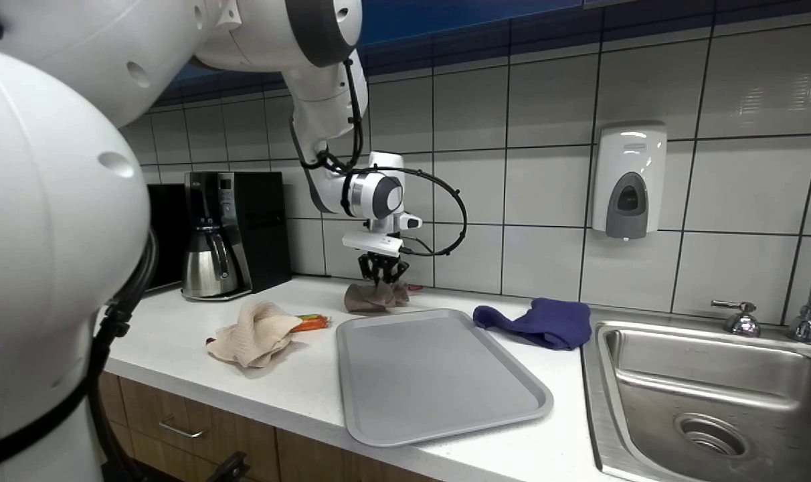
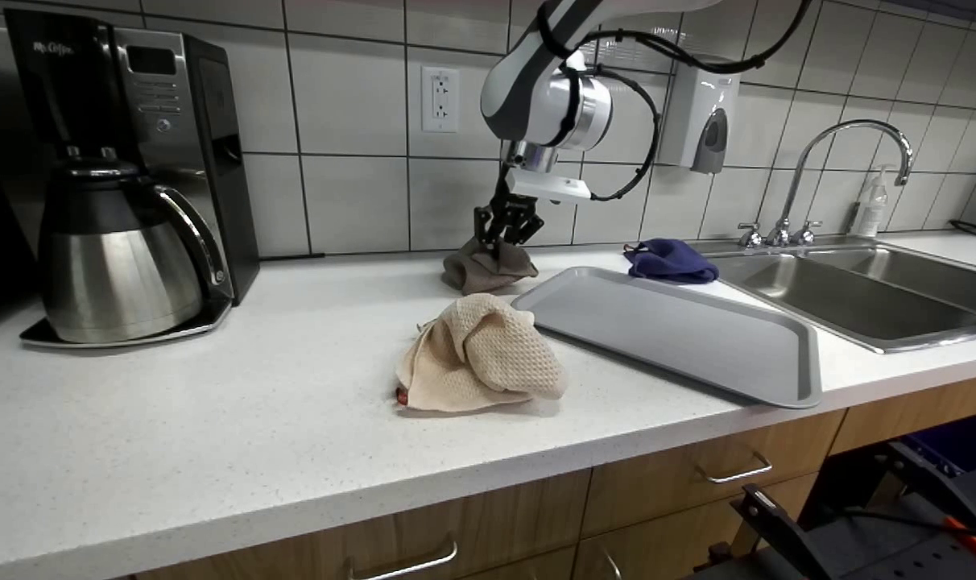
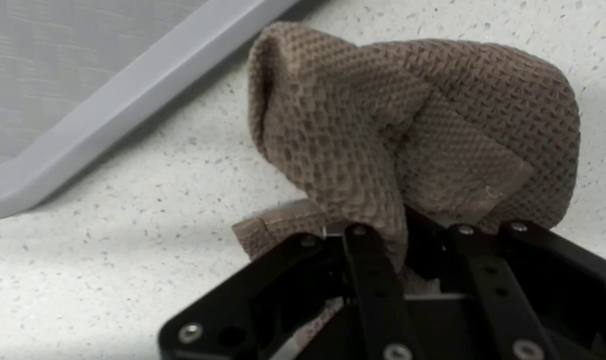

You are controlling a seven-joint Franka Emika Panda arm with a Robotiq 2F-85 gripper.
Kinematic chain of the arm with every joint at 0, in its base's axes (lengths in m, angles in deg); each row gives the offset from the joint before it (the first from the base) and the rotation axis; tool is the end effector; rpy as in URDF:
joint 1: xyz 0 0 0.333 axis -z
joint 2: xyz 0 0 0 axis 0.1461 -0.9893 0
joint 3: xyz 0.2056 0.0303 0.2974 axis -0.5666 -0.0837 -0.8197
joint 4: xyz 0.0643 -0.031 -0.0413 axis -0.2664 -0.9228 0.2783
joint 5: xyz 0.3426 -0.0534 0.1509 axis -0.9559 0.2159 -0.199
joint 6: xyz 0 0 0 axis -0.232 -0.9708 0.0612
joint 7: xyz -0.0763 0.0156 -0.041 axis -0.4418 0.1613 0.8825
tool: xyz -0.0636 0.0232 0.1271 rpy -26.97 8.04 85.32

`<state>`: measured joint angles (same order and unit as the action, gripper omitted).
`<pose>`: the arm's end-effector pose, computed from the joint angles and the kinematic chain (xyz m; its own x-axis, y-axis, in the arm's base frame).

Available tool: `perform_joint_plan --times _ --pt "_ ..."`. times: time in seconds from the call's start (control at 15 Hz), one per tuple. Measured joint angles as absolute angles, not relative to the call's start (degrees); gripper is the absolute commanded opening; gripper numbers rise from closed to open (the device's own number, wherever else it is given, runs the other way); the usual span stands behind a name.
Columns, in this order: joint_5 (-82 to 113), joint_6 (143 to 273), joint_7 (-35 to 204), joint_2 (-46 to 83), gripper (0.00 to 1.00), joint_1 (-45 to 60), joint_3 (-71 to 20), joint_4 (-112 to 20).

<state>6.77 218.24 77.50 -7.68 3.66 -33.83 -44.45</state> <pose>0.7352 0.1138 0.2254 0.9781 0.0898 0.1879 0.1145 -0.9856 -0.1247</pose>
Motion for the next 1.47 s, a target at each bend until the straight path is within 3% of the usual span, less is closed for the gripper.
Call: perform_joint_plan --times 0.07,0.2,0.67,1.47 --pt "6.8 218.0 77.5 -7.9 0.37 3.6 -33.9 -44.0" --pt "6.8 217.1 77.5 -8.5 0.45 3.6 -33.9 -43.1" --pt "6.8 216.7 77.5 -9.6 0.97 3.7 -33.8 -42.0" --pt "6.7 216.8 77.5 -9.5 1.0 4.5 -33.7 -42.1"
